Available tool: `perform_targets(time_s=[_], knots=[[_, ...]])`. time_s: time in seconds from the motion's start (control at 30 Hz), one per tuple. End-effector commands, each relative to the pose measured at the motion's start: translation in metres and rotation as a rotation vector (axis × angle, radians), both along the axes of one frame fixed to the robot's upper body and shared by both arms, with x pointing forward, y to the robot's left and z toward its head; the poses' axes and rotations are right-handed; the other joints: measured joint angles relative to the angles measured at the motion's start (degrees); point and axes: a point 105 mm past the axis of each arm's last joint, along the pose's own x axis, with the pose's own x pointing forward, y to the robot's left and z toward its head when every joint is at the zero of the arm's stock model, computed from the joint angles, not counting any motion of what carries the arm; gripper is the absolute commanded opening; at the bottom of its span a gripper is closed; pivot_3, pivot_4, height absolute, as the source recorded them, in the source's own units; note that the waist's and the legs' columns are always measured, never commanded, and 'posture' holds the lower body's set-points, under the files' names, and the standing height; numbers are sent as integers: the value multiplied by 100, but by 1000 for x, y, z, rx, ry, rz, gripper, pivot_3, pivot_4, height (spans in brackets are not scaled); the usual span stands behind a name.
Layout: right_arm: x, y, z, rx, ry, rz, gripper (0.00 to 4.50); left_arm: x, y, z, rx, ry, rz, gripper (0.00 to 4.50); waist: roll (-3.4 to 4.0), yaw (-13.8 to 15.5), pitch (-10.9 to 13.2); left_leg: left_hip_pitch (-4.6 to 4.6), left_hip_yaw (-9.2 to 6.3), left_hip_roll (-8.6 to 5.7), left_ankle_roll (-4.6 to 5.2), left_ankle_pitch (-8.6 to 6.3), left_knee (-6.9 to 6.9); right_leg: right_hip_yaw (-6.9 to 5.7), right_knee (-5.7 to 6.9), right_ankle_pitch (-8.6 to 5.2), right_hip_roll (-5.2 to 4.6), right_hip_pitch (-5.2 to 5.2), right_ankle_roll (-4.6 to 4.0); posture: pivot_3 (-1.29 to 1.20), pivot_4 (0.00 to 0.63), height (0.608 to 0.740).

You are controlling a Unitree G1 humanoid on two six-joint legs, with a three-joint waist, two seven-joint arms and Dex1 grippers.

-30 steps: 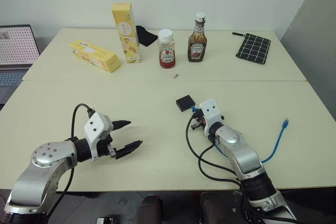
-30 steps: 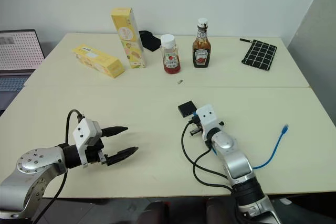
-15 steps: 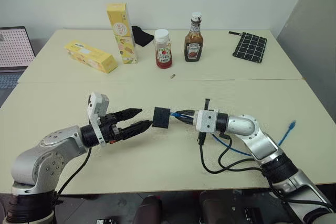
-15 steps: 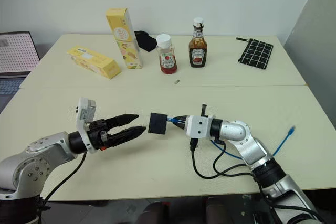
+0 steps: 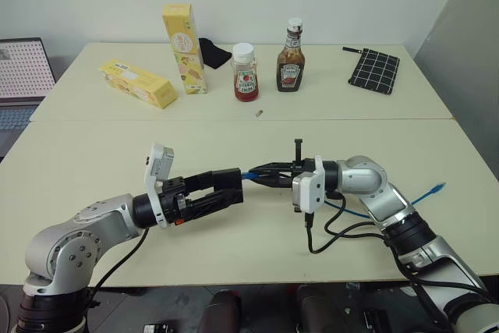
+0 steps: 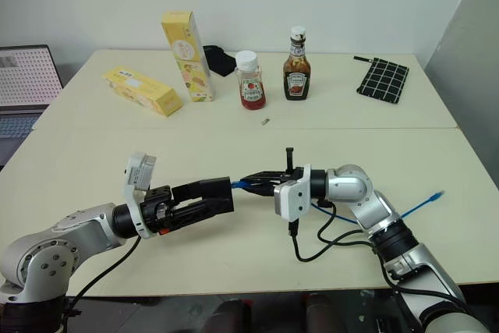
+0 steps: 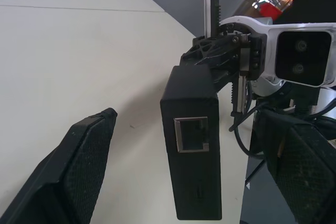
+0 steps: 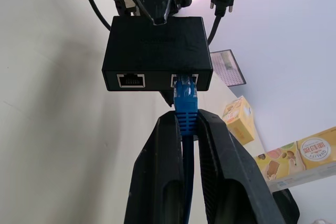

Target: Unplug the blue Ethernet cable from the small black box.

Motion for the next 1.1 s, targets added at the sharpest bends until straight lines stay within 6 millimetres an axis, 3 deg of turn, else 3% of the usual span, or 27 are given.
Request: perform_targets(time_s=[0.03, 0.5, 0.6, 0.67, 0.77, 0.93, 1.03, 1.1], knots=[[-2, -3, 19, 52, -71, 22, 130, 0, 1, 10, -39, -33, -1, 3646, 0, 0, 0, 0, 0, 0, 0, 0, 0, 0, 0, 0, 0, 0, 0, 0, 150, 740], [-9, -5, 18, 42, -165, 68, 128, -2, 0, 1, -38, 3, -24, 813, 0, 5, 0, 0, 1, -1, 0, 0, 0, 1, 0, 0, 0, 0, 0, 0, 150, 740], [-12, -4, 16, 24, -198, 97, 128, -3, 1, 0, -32, 0, -27, 790, 0, 5, 0, 0, 2, -1, 0, 0, 0, 1, 0, 0, 0, 0, 0, 0, 150, 740], [-13, -4, 17, 25, -223, 105, 829, -3, 1, 0, -26, -4, -28, 790, 0, 5, 0, 0, 2, -1, 0, 0, 0, 1, 0, 0, 0, 0, 0, 0, 150, 740], [-14, -6, 13, -7, -214, 109, 1334, 0, 3, -1, -9, -18, -31, 790, 0, 5, 0, 2, 2, -1, 0, 0, 0, 1, 0, 0, 1, 0, 0, 0, 150, 740], [-14, -12, 10, -73, -116, 78, 2599, 8, 3, -2, 18, -69, -44, 790, 0, 18, 0, 1, 2, -5, 0, 0, 0, 1, 0, 0, 1, 0, 0, 0, 150, 740], [-21, -23, 4, -156, 28, 68, 3146, 16, 2, -3, 25, -129, -52, 789, 0, 22, 0, 1, 0, -5, 0, 0, 1, 0, -1, 0, 1, 3, 0, 0, 150, 740], [-26, -31, 10, -141, 209, 31, 3189, 21, -3, -3, 46, -191, -83, 789, 1, 42, 1, 0, -1, -6, 0, 0, 1, -1, -2, 0, 0, 4, 0, 0, 150, 740]])
